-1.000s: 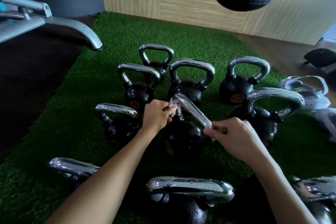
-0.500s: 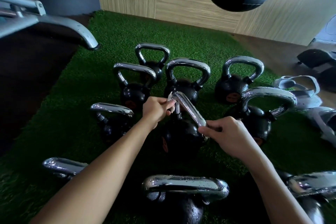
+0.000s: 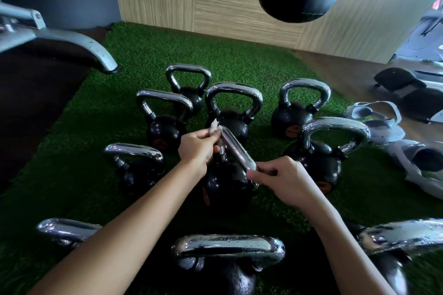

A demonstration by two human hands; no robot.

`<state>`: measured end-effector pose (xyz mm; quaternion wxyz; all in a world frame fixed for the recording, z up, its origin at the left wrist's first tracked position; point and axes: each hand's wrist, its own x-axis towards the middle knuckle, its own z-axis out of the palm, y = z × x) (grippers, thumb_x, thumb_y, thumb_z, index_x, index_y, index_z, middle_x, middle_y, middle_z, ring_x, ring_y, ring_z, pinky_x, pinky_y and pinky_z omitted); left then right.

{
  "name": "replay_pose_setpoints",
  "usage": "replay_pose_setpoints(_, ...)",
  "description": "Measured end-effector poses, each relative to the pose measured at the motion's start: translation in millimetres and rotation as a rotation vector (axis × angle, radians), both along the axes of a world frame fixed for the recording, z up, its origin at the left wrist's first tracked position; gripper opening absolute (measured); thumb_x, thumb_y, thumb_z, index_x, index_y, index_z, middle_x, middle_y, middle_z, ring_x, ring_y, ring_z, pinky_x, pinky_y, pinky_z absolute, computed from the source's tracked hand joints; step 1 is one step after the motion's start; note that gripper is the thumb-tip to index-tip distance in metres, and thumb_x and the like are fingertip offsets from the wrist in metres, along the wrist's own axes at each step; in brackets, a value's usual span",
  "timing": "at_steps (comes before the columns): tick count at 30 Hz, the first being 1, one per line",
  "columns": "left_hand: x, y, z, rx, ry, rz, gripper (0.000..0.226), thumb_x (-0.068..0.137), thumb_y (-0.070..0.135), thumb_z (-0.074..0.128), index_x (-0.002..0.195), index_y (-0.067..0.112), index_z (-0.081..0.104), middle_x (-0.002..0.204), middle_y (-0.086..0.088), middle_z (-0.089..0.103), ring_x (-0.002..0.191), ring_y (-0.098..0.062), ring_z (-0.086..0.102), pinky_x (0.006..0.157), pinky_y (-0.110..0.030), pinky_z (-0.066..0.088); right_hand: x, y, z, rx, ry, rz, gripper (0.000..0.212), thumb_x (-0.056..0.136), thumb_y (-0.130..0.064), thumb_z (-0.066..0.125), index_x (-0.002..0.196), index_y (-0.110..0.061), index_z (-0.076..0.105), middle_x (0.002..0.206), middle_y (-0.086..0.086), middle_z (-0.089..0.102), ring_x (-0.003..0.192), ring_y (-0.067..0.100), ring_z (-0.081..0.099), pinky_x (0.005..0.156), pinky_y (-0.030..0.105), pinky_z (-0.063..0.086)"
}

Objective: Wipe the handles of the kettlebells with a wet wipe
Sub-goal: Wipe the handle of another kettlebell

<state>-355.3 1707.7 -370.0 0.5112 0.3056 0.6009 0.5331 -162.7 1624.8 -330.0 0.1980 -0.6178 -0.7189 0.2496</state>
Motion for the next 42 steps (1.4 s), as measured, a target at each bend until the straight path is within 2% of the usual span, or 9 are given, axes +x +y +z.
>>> replay_pose_setpoints(3, 8, -21, -8, 0.050, 0.066, -0.069, 0.030, 0.086, 0.026, 0.082, 0.114, 0.017, 0.078, 0.080, -0.001, 0.075, 0.041, -0.003, 0.055, 0.037, -0.013, 0.036, 0, -1, 0, 0.008, 0.043, 0.011, 0.031, 0.088, -0.053, 0.071, 0.059, -0.053, 0.063, 0.050, -0.006, 0.037, 0.045, 0.005, 0.032, 0.046, 0.020, 0.024)
replay_pose_setpoints(8, 2, -19, 3, 0.101, 0.161, -0.050, 0.029, 0.087, 0.020, 0.081, 0.115, 0.014, 0.078, 0.079, 0.007, 0.075, 0.039, 0.002, 0.057, 0.047, -0.011, 0.047, 0, 3, -1, -0.009, 0.039, 0.005, 0.027, 0.087, -0.054, 0.072, 0.066, -0.037, 0.072, 0.050, -0.007, 0.037, 0.044, 0.005, 0.032, 0.046, 0.021, 0.025)
replay_pose_setpoints(13, 0, -40, 6, 0.254, 0.322, -0.148, 0.050, 0.092, 0.021, 0.076, 0.139, 0.027, 0.061, 0.081, 0.009, 0.078, 0.047, -0.001, 0.065, 0.055, -0.009, 0.050, 2, 3, -2, -0.023, 0.078, -0.009, 0.016, 0.085, -0.054, 0.074, 0.080, -0.040, 0.079, 0.050, -0.008, 0.038, 0.045, 0.005, 0.032, 0.044, 0.020, 0.024)
replay_pose_setpoints(18, -2, -46, 13, 0.344, 0.424, -0.176, 0.018, 0.091, 0.011, 0.076, 0.109, 0.013, 0.078, 0.065, 0.020, 0.070, 0.043, -0.003, 0.064, 0.046, -0.010, 0.046, 3, 1, -2, -0.038, 0.138, -0.046, 0.015, 0.081, -0.053, 0.077, 0.085, -0.040, 0.081, 0.053, -0.007, 0.041, 0.048, 0.006, 0.033, 0.044, 0.018, 0.026)
replay_pose_setpoints(27, 4, -67, 17, 0.235, 0.431, -0.402, 0.021, 0.098, 0.035, 0.067, 0.115, 0.026, 0.076, 0.076, 0.011, 0.077, 0.051, -0.010, 0.071, 0.045, -0.017, 0.046, 5, 7, -6, -0.073, 0.192, -0.056, 0.007, 0.078, -0.056, 0.079, 0.083, -0.051, 0.079, 0.059, -0.007, 0.056, 0.053, 0.006, 0.040, 0.049, 0.020, 0.030)
replay_pose_setpoints(33, 5, -64, 12, 0.195, 0.272, -0.293, 0.025, 0.085, 0.026, 0.083, 0.108, 0.016, 0.081, 0.085, 0.004, 0.080, 0.046, -0.008, 0.066, 0.047, -0.016, 0.046, 8, 10, -13, -0.109, 0.272, -0.023, 0.015, 0.074, -0.059, 0.079, 0.087, -0.051, 0.079, 0.085, 0.010, 0.076, 0.068, 0.010, 0.052, 0.068, 0.031, 0.041)
replay_pose_setpoints(36, 11, -73, 7, 0.219, 0.285, -0.316, 0.024, 0.082, 0.023, 0.086, 0.105, 0.015, 0.081, 0.081, 0.003, 0.080, 0.044, -0.007, 0.065, 0.049, -0.016, 0.049, 18, 7, -7, -0.193, 0.291, 0.091, 0.018, 0.084, -0.037, 0.080, 0.099, -0.048, 0.078, 0.080, 0.005, 0.073, 0.072, 0.009, 0.054, 0.072, 0.029, 0.042)
replay_pose_setpoints(39, 8, -74, 10, 0.245, 0.337, -0.352, 0.021, 0.081, 0.022, 0.087, 0.100, 0.016, 0.081, 0.081, 0.004, 0.080, 0.045, -0.008, 0.067, 0.051, -0.016, 0.051, 26, 6, -1, -0.295, 0.387, 0.127, 0.033, 0.088, -0.014, 0.076, 0.109, -0.038, 0.076, 0.095, -0.006, 0.078, 0.089, 0.001, 0.068, 0.081, 0.012, 0.048)
replay_pose_setpoints(42, 5, -80, 7, 0.232, 0.311, -0.393, 0.020, 0.079, 0.021, 0.088, 0.098, 0.017, 0.082, 0.079, 0.006, 0.079, 0.046, -0.009, 0.066, 0.051, -0.017, 0.051, 25, 8, -7, -0.244, 0.379, 0.089, 0.030, 0.085, -0.019, 0.077, 0.112, -0.030, 0.078, 0.103, -0.008, 0.079, 0.101, 0.003, 0.071, 0.099, 0.023, 0.051)
